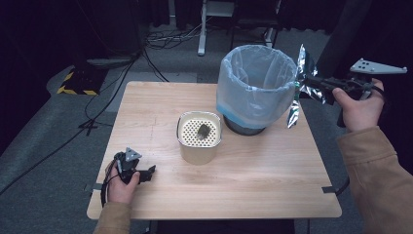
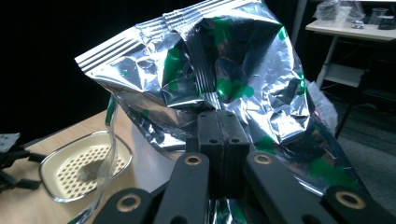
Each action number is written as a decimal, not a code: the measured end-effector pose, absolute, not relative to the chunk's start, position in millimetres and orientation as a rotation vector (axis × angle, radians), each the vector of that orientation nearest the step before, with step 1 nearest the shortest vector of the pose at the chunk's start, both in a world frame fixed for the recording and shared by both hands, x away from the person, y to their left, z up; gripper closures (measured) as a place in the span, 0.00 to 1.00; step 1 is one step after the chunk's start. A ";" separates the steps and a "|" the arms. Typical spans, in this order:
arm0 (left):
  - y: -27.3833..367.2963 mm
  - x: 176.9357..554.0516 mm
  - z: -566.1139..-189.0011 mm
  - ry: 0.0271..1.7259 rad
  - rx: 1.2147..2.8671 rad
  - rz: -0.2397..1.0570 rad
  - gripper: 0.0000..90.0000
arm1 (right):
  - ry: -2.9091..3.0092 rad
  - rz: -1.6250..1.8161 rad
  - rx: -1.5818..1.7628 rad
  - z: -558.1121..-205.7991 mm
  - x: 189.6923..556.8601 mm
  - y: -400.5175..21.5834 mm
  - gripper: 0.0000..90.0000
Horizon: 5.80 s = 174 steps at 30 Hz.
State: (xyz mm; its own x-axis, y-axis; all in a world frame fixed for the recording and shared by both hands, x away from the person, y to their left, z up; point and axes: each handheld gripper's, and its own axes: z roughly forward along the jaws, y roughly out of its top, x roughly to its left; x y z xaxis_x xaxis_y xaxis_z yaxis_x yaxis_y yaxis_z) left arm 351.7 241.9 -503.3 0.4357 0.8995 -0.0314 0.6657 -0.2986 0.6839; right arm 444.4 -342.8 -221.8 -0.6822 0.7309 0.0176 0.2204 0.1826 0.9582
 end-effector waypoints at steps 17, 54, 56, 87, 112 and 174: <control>241.9 351.9 -503.3 1.309 2.064 0.480 0.16 | 1.996 1.439 0.889 -197.3 499.6 -291.9 1.00; 241.7 351.9 -503.3 1.312 2.065 0.484 0.16 | 1.966 1.383 0.993 -213.7 521.4 -268.7 0.48; 241.6 351.9 -503.3 1.312 2.065 0.484 0.16 | 1.971 1.389 0.990 -211.8 516.2 -273.8 0.46; 245.2 353.7 -503.3 1.288 2.077 0.485 0.15 | 2.103 1.357 0.966 -244.8 444.1 -336.3 0.34; 245.3 354.2 -503.0 1.295 2.079 0.484 0.14 | 2.196 1.274 1.075 -345.6 416.9 -364.2 0.34; 245.1 354.5 -503.4 1.295 2.076 0.474 0.14 | 2.404 1.050 1.026 -503.9 405.6 -364.3 0.12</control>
